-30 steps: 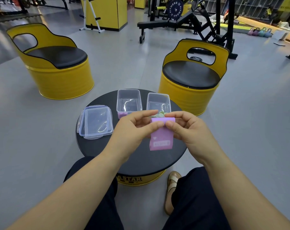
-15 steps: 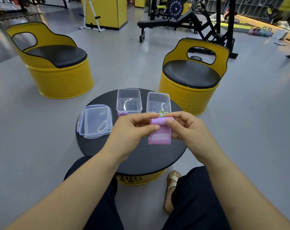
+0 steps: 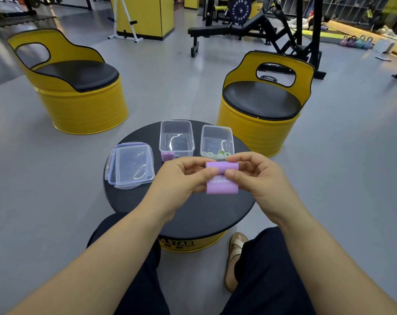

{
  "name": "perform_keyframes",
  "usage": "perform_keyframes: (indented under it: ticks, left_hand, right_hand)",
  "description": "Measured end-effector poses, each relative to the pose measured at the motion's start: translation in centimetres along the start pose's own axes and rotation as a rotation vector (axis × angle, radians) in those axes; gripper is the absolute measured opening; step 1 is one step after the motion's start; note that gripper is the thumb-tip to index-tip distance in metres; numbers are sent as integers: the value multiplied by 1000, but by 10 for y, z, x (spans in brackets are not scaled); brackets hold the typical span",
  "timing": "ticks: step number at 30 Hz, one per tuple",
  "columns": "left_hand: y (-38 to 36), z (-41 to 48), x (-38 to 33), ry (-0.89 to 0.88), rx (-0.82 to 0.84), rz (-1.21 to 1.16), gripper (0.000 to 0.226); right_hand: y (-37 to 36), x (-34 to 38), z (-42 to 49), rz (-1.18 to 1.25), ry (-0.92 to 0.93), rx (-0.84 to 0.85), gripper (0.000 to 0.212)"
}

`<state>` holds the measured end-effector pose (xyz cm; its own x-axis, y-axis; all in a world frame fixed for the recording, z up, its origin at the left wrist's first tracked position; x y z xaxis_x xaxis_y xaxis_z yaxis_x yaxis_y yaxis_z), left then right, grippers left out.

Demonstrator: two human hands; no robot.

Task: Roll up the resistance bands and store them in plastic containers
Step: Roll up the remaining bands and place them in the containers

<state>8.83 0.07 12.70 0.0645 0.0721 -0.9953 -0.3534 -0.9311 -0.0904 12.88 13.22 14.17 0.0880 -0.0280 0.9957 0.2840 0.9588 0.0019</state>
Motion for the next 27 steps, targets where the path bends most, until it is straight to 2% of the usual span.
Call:
perform_keyframes:
  ticks: [10, 16, 21, 23, 27]
  left_hand:
    - [5, 1, -4, -73, -40, 49, 34]
    - [5, 2, 2, -46, -35, 35, 31]
    - [3, 1, 7, 26, -33, -56, 17]
    - [3, 3, 9, 52, -27, -131, 19]
    - [-9, 3, 26, 260, -1, -514, 29]
  right_hand:
    - [2, -9, 1, -12, -58, -23, 10]
    - [2, -7, 1, 10, -31, -7, 17]
    - [1, -7, 1, 12, -2, -17, 23]
    - [1, -7, 1, 13, 11, -25, 24]
    - [-4, -5, -2, 22, 68, -28, 27]
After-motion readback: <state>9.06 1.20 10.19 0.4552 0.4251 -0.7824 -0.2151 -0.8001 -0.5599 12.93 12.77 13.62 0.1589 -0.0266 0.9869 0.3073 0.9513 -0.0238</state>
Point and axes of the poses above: each hand's wrist, its own z-axis towards the middle knuckle, its own y-axis out of the back of the hand, x = y × z, the point moved 10 cm from there along z, towards the middle knuckle, and after that the axes turned 7 degrees about -x, right-handed, at the moved point
